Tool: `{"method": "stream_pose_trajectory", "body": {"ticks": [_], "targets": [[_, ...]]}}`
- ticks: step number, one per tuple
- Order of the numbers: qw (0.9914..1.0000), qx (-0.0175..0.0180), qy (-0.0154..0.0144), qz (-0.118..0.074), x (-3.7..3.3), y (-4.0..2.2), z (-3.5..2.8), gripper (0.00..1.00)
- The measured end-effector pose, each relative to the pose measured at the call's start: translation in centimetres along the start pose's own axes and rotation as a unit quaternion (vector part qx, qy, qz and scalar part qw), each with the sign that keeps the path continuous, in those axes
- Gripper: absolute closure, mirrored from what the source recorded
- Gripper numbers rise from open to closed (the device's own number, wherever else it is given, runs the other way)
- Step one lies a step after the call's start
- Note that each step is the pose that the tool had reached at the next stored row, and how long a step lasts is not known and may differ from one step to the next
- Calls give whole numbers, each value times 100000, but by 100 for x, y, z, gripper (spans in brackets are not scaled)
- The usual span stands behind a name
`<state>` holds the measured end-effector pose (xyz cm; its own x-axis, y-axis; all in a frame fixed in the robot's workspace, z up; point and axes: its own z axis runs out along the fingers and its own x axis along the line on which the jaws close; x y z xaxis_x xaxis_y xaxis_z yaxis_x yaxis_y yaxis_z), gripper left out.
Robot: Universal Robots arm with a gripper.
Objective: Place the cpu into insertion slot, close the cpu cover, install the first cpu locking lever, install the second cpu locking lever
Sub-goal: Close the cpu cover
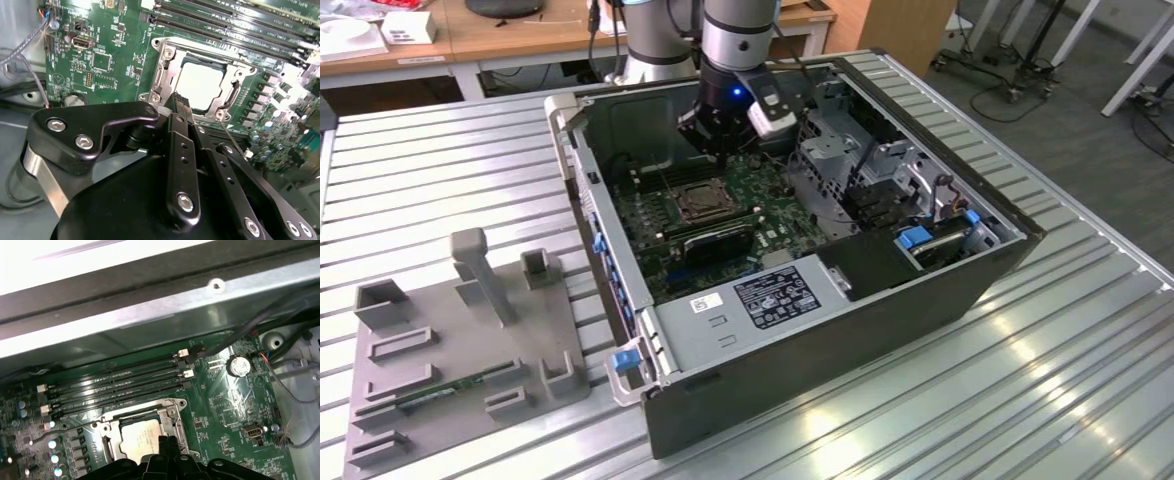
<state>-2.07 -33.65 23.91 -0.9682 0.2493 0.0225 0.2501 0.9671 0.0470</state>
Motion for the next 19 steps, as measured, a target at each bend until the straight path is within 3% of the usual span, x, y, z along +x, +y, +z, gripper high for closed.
{"method": "stream_pose_trajectory", "body": {"ticks": [4, 10, 14, 19], "targets": [[99955, 62, 141, -2995, 0, 0, 3, 89], [99689, 171, 333, -7877, 0, 0, 13, 89], [99375, 219, 357, -11151, -1, -1, 26, 89], [98836, 289, 370, -15206, -1, -2, 42, 89]]}}
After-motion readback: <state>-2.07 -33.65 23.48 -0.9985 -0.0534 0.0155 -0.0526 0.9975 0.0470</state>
